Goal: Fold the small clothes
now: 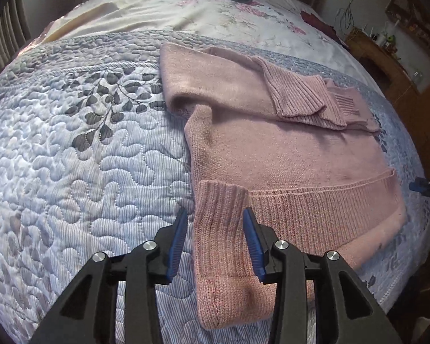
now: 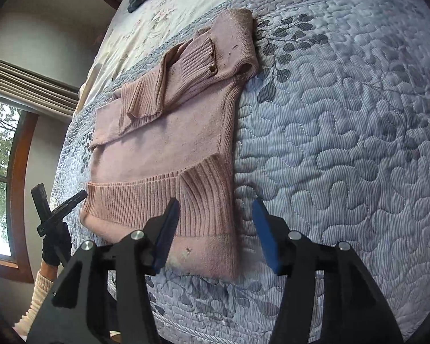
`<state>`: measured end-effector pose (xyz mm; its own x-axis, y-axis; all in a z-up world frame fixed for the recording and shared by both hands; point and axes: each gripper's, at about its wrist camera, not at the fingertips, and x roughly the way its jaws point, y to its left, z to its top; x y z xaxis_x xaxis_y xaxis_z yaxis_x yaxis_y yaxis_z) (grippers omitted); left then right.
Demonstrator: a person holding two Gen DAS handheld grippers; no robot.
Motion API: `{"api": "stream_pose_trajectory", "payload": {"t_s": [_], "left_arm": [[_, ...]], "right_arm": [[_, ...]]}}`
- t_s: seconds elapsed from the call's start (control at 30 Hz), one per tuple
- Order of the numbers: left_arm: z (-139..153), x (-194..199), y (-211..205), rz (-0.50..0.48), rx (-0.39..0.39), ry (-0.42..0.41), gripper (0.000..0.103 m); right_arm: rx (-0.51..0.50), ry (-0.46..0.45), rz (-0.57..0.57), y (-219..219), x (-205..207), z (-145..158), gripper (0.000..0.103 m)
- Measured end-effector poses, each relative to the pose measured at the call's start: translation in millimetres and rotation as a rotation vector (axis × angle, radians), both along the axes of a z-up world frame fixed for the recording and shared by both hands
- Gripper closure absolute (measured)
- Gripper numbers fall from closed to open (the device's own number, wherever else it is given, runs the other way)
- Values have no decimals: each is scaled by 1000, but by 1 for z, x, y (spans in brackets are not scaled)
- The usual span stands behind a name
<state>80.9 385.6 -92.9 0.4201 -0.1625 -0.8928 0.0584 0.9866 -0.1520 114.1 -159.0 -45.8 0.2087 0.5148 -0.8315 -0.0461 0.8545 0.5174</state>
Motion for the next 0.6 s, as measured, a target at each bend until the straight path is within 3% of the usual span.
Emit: {"api": "stream_pose_trajectory", "payload": {"t_s": [0.17, 0.27, 0.43, 0.6], "left_arm": [[-9, 9, -9, -29, 17, 5, 66], [-9, 9, -15, -44, 44, -2, 88], [13, -7, -17, -54, -8, -81, 91], [28, -24, -25, -85, 6, -140, 92]], "right_arm": [[-27, 1, 20, 7, 6, -6, 50], [-57, -9, 41, 15, 11, -8, 50], [-130, -62, 126, 38, 17, -4, 50], [-234, -113, 214, 56, 21, -5, 50]]}}
